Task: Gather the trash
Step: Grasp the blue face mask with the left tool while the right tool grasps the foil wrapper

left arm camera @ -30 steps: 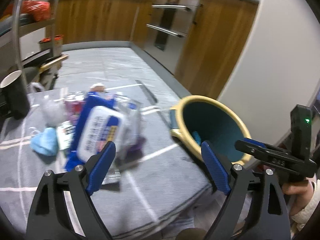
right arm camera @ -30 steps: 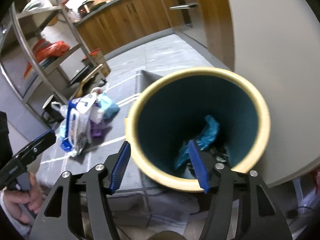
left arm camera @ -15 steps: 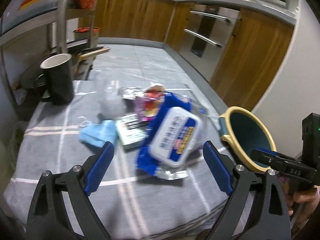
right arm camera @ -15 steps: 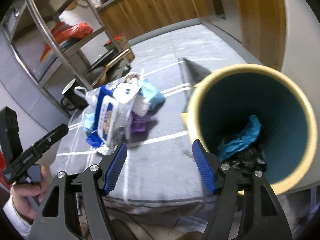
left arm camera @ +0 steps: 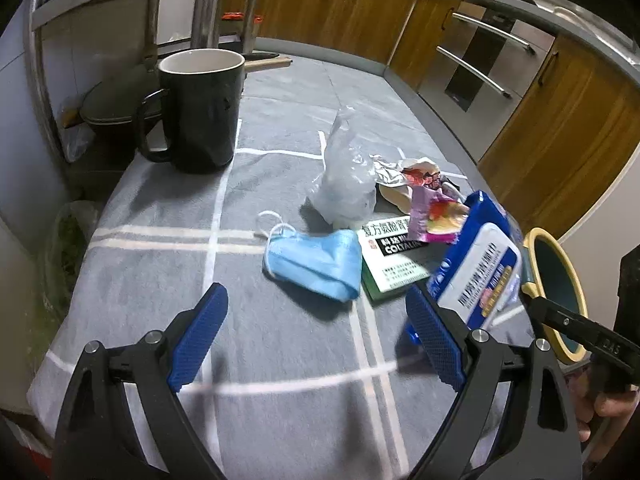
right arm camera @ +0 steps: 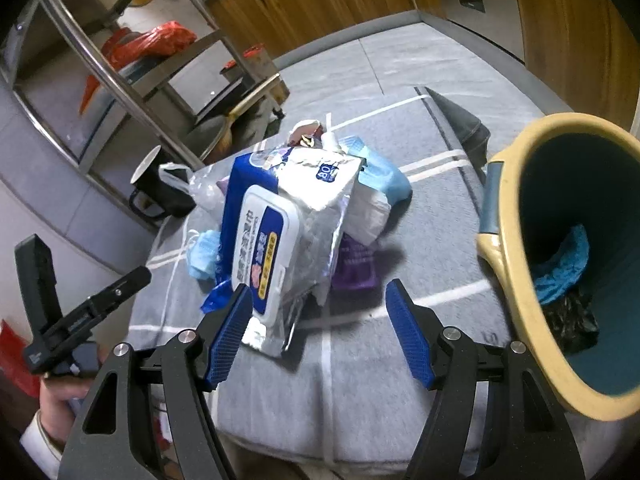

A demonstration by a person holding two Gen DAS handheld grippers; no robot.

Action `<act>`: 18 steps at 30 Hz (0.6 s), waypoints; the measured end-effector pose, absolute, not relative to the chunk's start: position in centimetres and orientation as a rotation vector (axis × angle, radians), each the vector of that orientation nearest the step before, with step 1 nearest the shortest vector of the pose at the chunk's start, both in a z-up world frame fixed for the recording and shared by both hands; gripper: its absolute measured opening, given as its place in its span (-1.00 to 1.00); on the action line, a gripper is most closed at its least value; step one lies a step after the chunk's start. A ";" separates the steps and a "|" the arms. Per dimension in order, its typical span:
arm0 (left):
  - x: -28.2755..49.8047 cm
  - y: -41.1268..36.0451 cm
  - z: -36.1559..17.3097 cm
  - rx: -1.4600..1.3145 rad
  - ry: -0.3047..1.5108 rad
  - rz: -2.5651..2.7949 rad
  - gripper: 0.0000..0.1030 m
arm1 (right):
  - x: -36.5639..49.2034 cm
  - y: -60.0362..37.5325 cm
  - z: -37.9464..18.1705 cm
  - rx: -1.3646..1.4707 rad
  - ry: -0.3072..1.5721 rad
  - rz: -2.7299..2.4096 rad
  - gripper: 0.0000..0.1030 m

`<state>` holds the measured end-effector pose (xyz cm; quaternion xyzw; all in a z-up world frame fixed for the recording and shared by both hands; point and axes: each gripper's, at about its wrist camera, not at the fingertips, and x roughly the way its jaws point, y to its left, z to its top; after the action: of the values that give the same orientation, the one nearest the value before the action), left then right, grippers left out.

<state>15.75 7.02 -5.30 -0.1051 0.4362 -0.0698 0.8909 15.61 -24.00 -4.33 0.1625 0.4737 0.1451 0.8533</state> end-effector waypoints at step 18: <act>19.9 4.2 -9.8 -0.109 1.037 -0.163 -0.54 | 18.2 -22.5 -5.7 0.361 0.979 0.345 0.26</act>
<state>19.90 4.18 -9.80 -0.0519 0.4950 -0.0779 0.8639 18.17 -22.52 -5.75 0.1717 0.4653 0.1641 0.8527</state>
